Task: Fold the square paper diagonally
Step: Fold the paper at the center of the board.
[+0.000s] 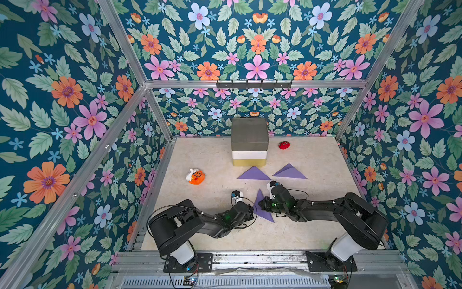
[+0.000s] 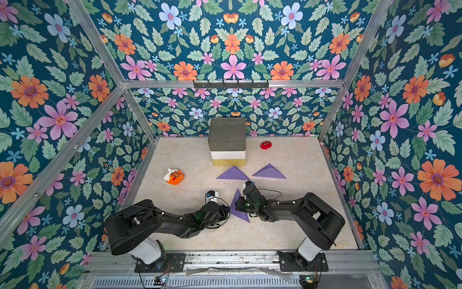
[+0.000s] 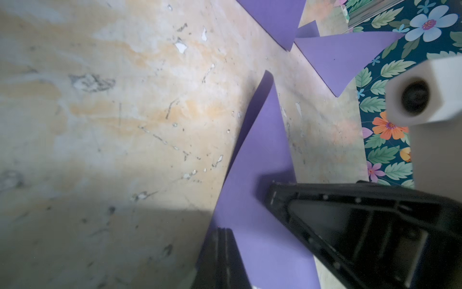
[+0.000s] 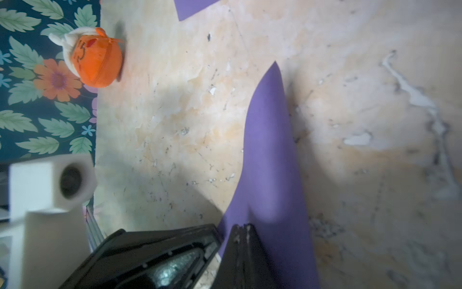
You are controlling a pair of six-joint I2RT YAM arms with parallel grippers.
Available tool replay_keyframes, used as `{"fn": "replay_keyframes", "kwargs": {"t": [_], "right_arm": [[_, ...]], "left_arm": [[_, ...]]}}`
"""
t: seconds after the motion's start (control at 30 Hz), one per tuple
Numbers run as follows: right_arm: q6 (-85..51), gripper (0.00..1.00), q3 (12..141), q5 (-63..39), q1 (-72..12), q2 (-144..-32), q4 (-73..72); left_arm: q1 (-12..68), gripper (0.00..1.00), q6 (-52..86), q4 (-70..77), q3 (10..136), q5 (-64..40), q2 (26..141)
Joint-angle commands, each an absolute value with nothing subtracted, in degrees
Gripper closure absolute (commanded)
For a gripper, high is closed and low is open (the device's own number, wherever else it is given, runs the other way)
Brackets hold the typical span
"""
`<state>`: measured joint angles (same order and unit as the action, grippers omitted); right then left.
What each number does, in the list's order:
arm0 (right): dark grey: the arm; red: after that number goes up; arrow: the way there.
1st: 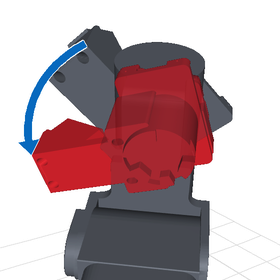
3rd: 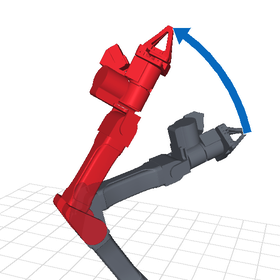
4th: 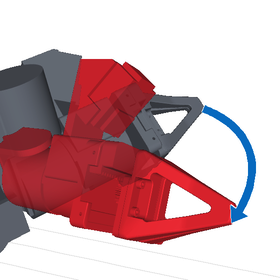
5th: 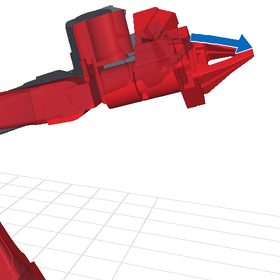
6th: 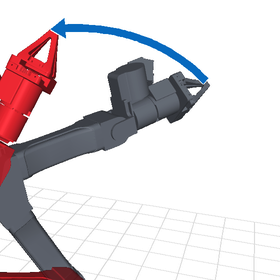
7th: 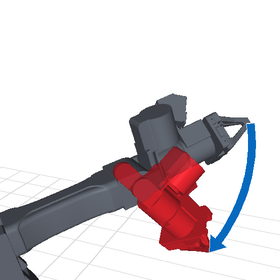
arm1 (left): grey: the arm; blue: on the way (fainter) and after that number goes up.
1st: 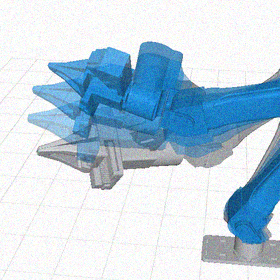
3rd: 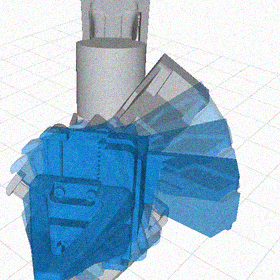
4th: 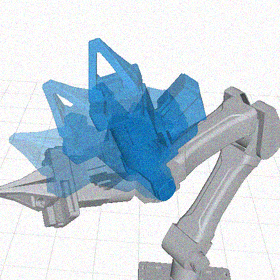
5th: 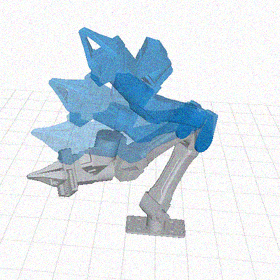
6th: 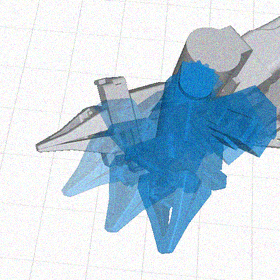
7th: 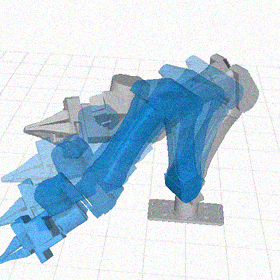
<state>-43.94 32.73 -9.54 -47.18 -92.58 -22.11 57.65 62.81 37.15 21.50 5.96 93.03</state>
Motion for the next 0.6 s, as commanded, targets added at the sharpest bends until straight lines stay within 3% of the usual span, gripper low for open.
{"fn": "replay_keyframes", "kwargs": {"t": [0.0, 0.57], "right_arm": [[-42.8, 1.00, 32.1, -8.1, -47.0, -92.6, -21.9], [-40.7, 1.00, 28.3, -5.3, -44.9, -91.0, -19.5]], "left_arm": [[57.9, 1.00, 62.6, 21.4, 21.0, 5.7, 94.4], [59.9, 1.00, 64.6, 15.0, 21.3, 9.1, 96.6]]}}
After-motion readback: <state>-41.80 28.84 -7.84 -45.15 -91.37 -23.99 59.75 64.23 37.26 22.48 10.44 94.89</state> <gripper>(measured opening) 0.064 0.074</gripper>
